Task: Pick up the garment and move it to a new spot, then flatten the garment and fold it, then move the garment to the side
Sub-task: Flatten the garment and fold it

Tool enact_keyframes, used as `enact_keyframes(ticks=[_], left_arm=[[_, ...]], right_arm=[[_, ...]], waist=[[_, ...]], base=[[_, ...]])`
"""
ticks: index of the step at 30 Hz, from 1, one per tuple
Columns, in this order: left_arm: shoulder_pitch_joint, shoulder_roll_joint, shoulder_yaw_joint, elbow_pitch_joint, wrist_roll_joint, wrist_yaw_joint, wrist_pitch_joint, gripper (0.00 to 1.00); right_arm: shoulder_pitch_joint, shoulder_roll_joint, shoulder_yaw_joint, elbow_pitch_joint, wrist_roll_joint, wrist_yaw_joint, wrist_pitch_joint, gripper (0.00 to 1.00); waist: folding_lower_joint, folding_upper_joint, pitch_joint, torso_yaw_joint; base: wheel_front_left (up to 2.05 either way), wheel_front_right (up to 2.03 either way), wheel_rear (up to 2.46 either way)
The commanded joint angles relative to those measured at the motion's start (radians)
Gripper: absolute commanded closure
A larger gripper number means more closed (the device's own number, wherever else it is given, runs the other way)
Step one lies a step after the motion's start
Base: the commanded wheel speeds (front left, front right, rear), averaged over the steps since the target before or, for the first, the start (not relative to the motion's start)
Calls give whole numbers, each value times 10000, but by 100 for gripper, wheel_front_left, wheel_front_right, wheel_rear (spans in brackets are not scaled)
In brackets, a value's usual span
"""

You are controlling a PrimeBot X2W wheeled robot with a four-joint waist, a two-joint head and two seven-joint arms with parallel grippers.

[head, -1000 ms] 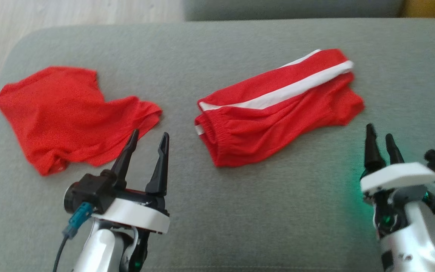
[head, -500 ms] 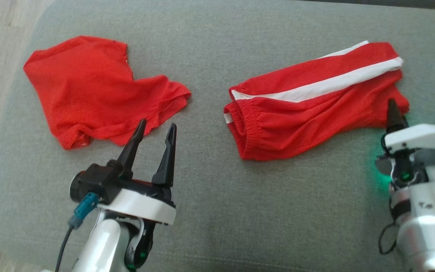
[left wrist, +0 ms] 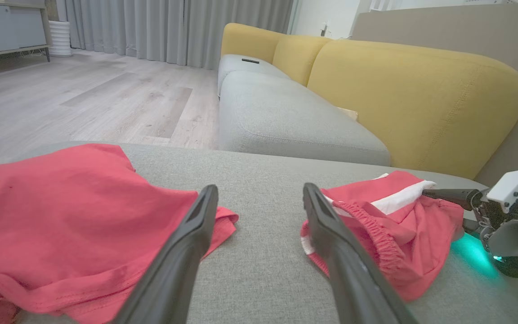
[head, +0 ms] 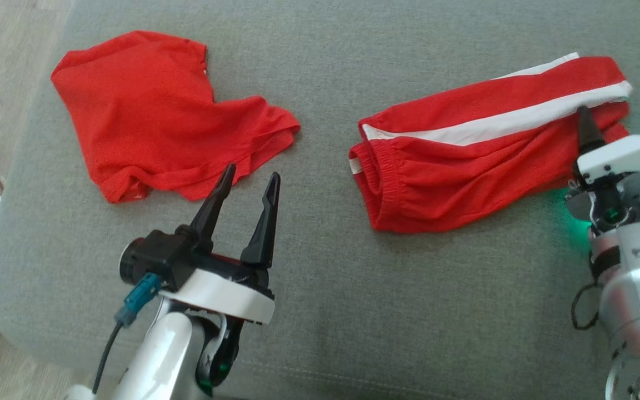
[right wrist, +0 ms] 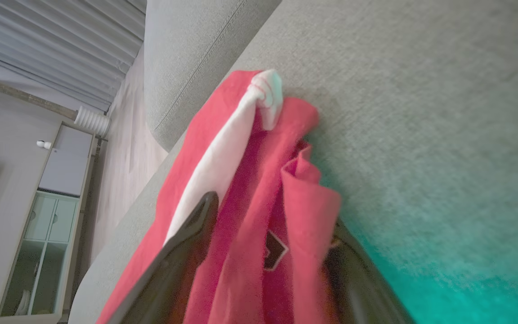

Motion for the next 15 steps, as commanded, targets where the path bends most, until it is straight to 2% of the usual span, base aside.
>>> enact_keyframes(ticks=[1,9,10,11,15], left_arm=[[-443,24,275,-357,-78,64,-53,0],[-575,24,141,-408,-190,131,-53,0],[-594,24,131,-409,-207,144,-53,0],[-610,24,122,-408,-222,157,-53,0],[-614,24,140,-379,-267,208,-53,0]], right_arm=[[-219,217,195,242,-127,50,185,0],[-992,-86,188,1192,-761,50,101,0],[-1060,-101,188,1276,-821,50,61,60],[-1111,-118,223,1322,-912,50,-38,100],[-1174,-52,323,1360,-1077,50,-499,100]], waist=[[0,0,71,72],[0,0,274,246],[0,0,286,254],[0,0,289,257],[0,0,213,198]], base=[[0,0,0],[0,0,0],[0,0,0],[0,0,0],[0,0,0]])
